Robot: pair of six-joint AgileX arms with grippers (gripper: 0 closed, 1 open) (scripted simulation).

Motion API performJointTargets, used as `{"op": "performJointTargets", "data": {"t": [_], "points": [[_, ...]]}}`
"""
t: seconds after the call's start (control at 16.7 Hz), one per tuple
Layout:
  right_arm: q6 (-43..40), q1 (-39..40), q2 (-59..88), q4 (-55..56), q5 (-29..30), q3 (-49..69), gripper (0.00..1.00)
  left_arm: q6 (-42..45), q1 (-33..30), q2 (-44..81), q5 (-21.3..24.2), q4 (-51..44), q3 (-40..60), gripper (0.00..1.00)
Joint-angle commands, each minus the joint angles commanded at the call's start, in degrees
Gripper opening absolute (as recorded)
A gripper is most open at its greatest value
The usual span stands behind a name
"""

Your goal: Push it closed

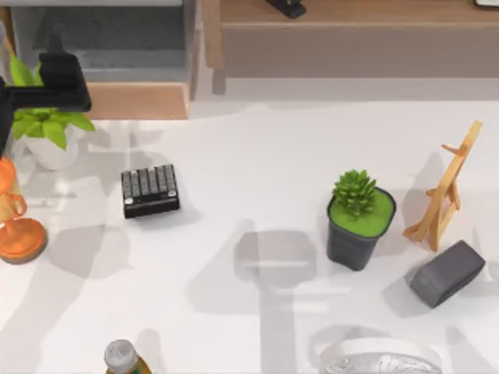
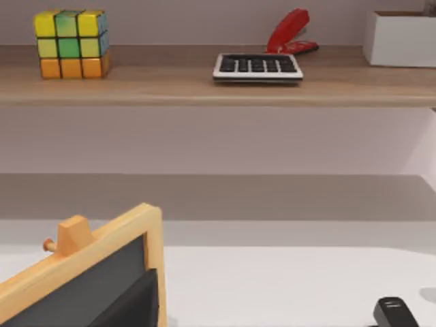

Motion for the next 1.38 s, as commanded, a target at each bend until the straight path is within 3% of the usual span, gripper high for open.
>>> {"op": "performJointTargets", "data": {"t": [0.24, 0.42, 1.08, 1.38], "points": [[0.0, 0.0, 0.0, 0.0, 0.0, 0.0, 1.0, 1.79, 1.9, 0.6, 1.33, 1.51, -0.34, 1.0], [0.0, 0.0, 0.0, 0.0, 0.0, 0.0, 1.0, 8.72, 7.88, 4.07, 6.1, 7.3, -0.53, 1.0], [0.0, 0.0, 0.0, 0.0, 0.0, 0.0, 1.0, 57.56, 45.57, 30.24, 37.86, 41.51, -2.11, 1.0], [0.0, 0.0, 0.0, 0.0, 0.0, 0.0, 1.0, 78.2, 56.12, 42.4, 50.67, 51.59, -3.84, 1.0]]}}
